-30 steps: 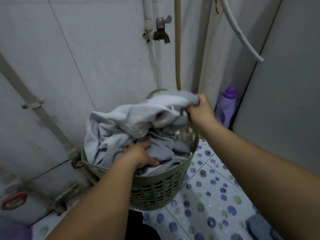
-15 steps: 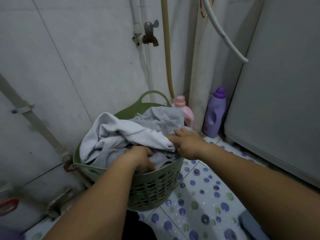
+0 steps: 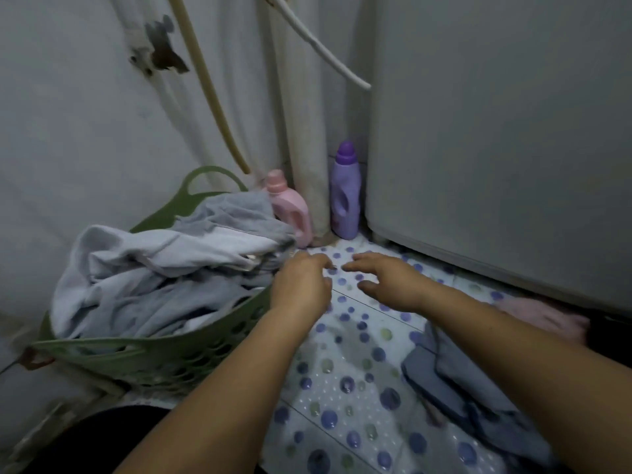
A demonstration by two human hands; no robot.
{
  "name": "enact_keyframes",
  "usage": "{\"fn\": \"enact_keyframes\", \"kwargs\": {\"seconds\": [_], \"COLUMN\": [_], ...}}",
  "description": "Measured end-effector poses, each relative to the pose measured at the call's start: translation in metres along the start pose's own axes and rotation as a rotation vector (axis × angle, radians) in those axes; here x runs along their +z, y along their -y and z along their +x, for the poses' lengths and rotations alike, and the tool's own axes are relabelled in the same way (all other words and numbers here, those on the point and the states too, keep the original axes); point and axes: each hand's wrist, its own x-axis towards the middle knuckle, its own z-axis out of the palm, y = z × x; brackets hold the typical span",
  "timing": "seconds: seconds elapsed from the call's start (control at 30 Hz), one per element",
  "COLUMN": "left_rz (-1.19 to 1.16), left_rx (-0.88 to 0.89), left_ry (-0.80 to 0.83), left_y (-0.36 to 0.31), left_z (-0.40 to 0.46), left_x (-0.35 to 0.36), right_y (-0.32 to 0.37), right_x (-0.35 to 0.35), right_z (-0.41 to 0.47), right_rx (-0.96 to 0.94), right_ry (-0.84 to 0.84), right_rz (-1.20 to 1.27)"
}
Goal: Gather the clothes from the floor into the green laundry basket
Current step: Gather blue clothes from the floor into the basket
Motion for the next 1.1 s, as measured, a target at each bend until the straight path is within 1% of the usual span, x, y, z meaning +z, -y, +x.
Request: {"fn": "enact_keyframes", "kwargs": {"seconds": [0.13,0.33,0.4,0.5,0.57,0.6,0.7,0.77,0.87,0.97,1.0,1.03,1.1], "left_rz": [-0.062,-0.099,-0.122,-0.148,-0.158,-0.154,-0.140,-0.146,-0.158,-0.155,-0.151,-0.145,-0.130], "left_rx": [0.088,0.242,0.273,0.279,0.260,0.257,0.240,0.235,0.246,0.259,0.264,0.267,0.273], "left_ry": [0.169,0.414,0.481,0.582,0.637,0.657,0.694,0.717,0.727,0.716,0.708,0.692,0.653], "left_y": [-0.043,-0.108,-0.119,-0.133,-0.136,-0.137,-0.139,-0.143,-0.148,-0.155,-0.157,-0.158,-0.162], "left_z": [0.001,-0.011,-0.016,-0.026,-0.032,-0.035,-0.041,-0.045,-0.049,-0.051,-0.051,-0.051,-0.050], "left_x": [0.042,0.114,0.132,0.154,0.164,0.168,0.178,0.182,0.183,0.184,0.185,0.186,0.186], "right_y": [-0.057,-0.147,-0.164,-0.188,-0.198,-0.204,-0.215,-0.220,-0.233,-0.239,-0.236,-0.230,-0.213], "right_x": [-0.011,-0.015,-0.008,0.012,0.032,0.042,0.062,0.069,0.073,0.062,0.055,0.045,0.023], "right_z": [-0.043,-0.125,-0.144,-0.168,-0.178,-0.182,-0.186,-0.186,-0.187,-0.188,-0.187,-0.183,-0.174], "right_rx": [0.163,0.476,0.571,0.684,0.743,0.784,0.922,1.000,1.020,0.915,0.876,0.850,0.797], "right_ry": [-0.007,-0.054,-0.014,0.129,0.211,0.189,-0.067,-0.126,-0.155,-0.122,-0.129,-0.130,-0.177], "right_rz": [0.021,0.045,0.033,-0.004,-0.074,-0.106,-0.164,-0.215,-0.300,-0.335,-0.297,-0.189,0.151]}}
